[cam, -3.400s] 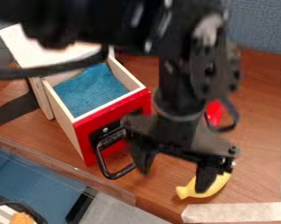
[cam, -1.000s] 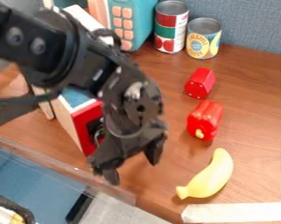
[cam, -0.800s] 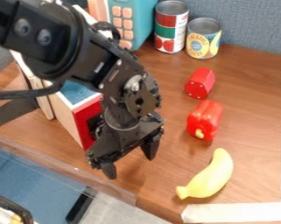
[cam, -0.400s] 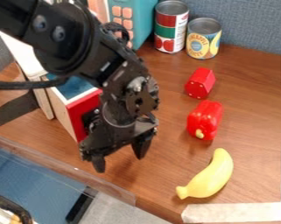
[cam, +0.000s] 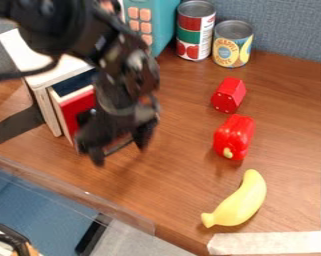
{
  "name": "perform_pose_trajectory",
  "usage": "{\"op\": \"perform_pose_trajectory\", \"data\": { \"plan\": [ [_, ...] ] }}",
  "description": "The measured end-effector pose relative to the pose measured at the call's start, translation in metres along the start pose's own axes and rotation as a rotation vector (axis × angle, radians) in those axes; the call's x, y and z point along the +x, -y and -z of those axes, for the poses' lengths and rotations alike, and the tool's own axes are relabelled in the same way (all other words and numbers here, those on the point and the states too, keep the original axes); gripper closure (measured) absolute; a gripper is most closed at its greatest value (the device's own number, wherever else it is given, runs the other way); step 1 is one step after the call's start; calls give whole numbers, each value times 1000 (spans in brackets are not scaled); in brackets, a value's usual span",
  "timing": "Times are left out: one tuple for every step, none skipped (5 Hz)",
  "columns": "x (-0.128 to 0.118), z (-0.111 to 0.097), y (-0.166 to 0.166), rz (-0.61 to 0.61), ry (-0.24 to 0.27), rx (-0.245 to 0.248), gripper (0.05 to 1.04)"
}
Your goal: Close the drawer
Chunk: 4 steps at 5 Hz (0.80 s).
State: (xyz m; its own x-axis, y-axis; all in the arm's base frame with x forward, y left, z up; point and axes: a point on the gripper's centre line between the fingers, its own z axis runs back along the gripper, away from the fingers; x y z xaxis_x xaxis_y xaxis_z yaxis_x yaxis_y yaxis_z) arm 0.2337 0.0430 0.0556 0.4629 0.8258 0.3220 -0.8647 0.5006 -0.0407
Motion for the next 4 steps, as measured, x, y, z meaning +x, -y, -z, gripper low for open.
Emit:
{"op": "perform_pose_trajectory", "data": {
  "plan": [
    [18,-2,-8,-23,10,28,83],
    [34,-2,-12,-47,17,39,83],
    [37,2,-17,-51,9,49,83],
    [44,-1,-16,-34,22,51,83]
  ]
}}
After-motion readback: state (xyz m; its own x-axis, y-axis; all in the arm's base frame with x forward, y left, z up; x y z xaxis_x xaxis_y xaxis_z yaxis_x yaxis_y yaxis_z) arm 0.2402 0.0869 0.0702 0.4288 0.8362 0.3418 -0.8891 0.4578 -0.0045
